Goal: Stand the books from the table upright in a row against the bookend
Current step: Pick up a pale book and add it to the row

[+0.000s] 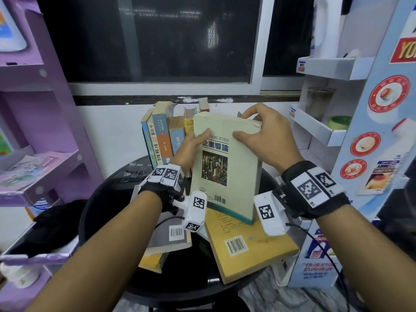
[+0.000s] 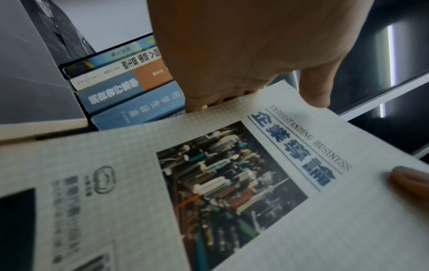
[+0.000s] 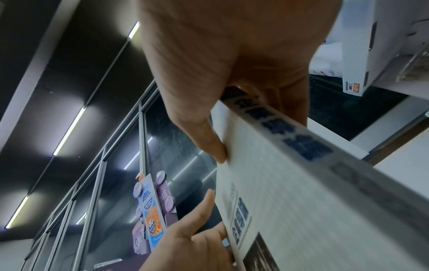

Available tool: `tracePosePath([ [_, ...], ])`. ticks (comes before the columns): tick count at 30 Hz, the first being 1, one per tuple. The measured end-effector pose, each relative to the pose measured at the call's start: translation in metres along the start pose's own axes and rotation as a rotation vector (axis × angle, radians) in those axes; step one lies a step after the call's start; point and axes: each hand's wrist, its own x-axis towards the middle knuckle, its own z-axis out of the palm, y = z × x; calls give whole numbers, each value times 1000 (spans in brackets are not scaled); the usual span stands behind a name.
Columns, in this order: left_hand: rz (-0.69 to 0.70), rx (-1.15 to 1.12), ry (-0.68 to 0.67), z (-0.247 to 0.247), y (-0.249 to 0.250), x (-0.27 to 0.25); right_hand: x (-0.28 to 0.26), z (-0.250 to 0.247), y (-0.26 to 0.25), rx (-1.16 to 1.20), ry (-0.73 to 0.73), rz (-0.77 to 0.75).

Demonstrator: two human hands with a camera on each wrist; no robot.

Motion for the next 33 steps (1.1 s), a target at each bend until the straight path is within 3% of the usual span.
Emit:
tracePosePath([
  [8,66,-217,73,11,3,2,6,-21,-23,-128,-354,36],
  [14,79,-270,105,18,5,5,4,-34,-36,-218,-511,68],
  [19,68,-312,68,24,4,13,-2,-29,-35,-315,-432,0],
  [23,52,-138,47,25,6,12,-1,-29,-29,-284,-377,27],
  [28,143,138,39,21,17,21,3,-30,-22,-236,-343,61],
  [33,297,290,173,9,28,32,13,-35,-19,-248,-300,87],
])
